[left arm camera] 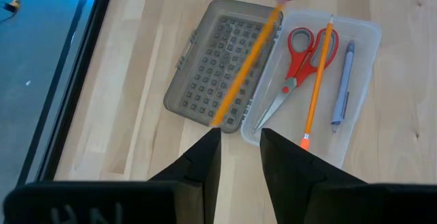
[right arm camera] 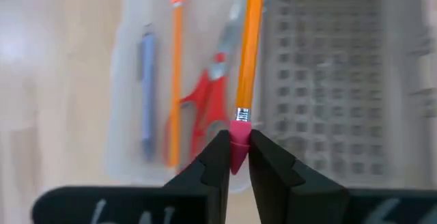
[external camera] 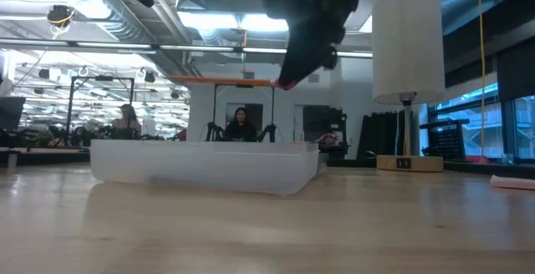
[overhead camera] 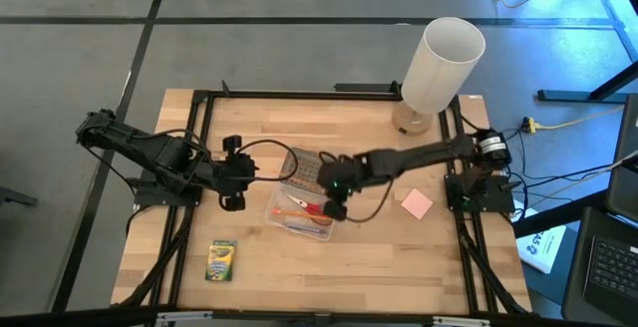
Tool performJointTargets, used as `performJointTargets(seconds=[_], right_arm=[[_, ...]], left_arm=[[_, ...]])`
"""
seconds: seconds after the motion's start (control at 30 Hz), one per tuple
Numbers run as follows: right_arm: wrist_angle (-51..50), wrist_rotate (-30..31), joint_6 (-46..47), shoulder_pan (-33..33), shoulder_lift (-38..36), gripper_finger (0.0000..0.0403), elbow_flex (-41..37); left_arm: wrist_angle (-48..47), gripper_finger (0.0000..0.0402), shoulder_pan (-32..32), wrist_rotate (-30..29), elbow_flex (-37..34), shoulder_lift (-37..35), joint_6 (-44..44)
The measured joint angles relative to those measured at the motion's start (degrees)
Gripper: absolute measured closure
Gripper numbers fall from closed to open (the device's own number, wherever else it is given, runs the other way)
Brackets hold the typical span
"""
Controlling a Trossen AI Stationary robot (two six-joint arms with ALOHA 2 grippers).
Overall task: Pack school essentials
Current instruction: Put the yellow pencil into the black supply box
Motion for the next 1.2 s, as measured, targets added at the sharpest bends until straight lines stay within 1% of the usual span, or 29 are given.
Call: performJointTargets(seconds=[0.1,0.17,0.23,0.3,0.43,0.57,0.87,0.97,1.2], right_arm=[[0.22,0.3,1.76,3.01,0.03,0.0352,-0.12],[1.75,2.77,3.19,4.48,0.63,0.0352,-0.46],[2.1,4.31,3.91,5.29,1.86,0.0352,-0.51],[1.93,4.3,3.89,5.43,3.14,0.0352,-0.55],[1.68,2.55,3.88,5.29,5.83,0.0352,-0.63],[0.61,0.67,3.82,4.63,7.01,0.0352,-0.63],[-0.23,-0.21,2.46,2.35,7.61,0.0352,-0.61],[-1.83,-2.0,2.36,2.26,7.74,0.0352,-0.63],[-2.15,-2.08,2.29,2.31,7.74,0.0352,-0.63]], left_arm=[[0.0,0.0305,0.01,0.0,0.0,0.0,0.0],[0.0,0.0305,0.02,0.0,0.0,0.0,0.0],[0.0,0.0305,0.0,0.01,0.0,0.0,0.0],[0.0,0.0305,0.0,0.01,0.0,-0.02,-0.02],[0.0,0.0305,0.0,0.01,0.0,-0.02,-0.08],[0.01,0.0305,0.02,0.01,0.0,-0.02,-0.11],[0.04,0.0305,0.0,0.01,0.0,-0.02,-0.11],[0.04,0.0305,0.0,0.01,0.0,-0.02,-0.11],[0.04,0.0305,0.02,0.01,0.0,-0.02,0.02]])
